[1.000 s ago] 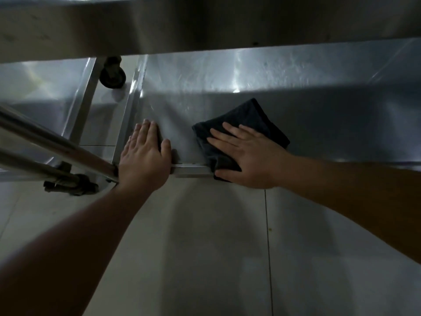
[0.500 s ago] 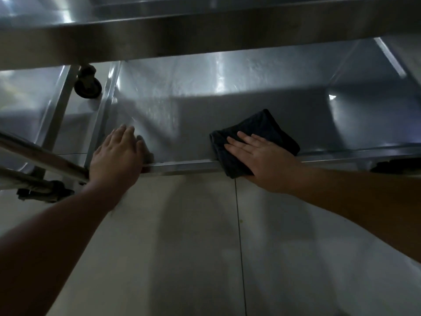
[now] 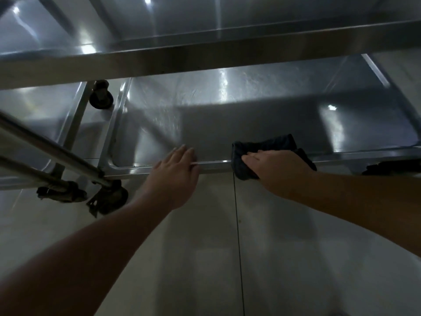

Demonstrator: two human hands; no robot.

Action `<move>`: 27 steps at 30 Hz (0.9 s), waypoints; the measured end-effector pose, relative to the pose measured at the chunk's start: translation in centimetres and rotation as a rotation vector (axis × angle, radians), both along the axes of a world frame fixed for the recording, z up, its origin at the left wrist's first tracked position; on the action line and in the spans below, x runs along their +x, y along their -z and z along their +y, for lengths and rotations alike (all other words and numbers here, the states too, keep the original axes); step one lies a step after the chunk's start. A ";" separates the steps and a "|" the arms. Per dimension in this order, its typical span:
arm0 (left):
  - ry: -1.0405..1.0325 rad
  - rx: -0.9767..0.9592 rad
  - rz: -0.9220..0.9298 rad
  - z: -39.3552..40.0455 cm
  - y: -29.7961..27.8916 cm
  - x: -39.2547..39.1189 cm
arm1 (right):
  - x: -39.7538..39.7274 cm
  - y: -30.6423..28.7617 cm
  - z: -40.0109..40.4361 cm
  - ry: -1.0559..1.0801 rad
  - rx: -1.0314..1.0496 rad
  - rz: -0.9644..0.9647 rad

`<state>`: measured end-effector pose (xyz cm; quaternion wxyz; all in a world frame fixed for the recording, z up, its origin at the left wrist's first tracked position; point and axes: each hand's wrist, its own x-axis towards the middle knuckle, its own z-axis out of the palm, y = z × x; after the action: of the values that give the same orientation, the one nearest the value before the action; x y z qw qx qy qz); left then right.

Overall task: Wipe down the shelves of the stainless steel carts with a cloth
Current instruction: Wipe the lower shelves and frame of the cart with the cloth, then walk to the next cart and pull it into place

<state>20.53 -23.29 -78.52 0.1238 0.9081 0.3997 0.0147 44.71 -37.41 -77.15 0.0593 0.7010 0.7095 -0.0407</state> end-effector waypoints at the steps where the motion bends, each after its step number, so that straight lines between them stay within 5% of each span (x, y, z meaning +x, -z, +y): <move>1: 0.003 -0.003 0.009 -0.4 -0.2 0.2 | -0.2 -0.5 0.2 -0.007 -0.012 -0.031; 9: 0.053 -0.096 0.136 -3.8 -1.4 0.0 | -3.5 -3.6 -0.3 0.031 -0.230 0.005; 15: 0.034 -0.284 0.377 -8.6 -5.2 -3.2 | -7.8 -6.5 -4.3 0.203 -0.677 0.269; 18: 0.032 -0.342 0.457 -11.0 -9.5 -4.7 | -9.9 -9.8 -7.0 0.279 -0.805 0.347; 27: -0.001 -0.447 0.574 -15.2 -30.8 -6.9 | -13.2 -28.8 -12.7 0.382 -0.740 0.419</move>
<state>13.64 -38.45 -47.74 0.2023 0.8255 0.4120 -0.3285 31.52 -50.13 -48.33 0.1523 0.7276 0.5021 -0.4419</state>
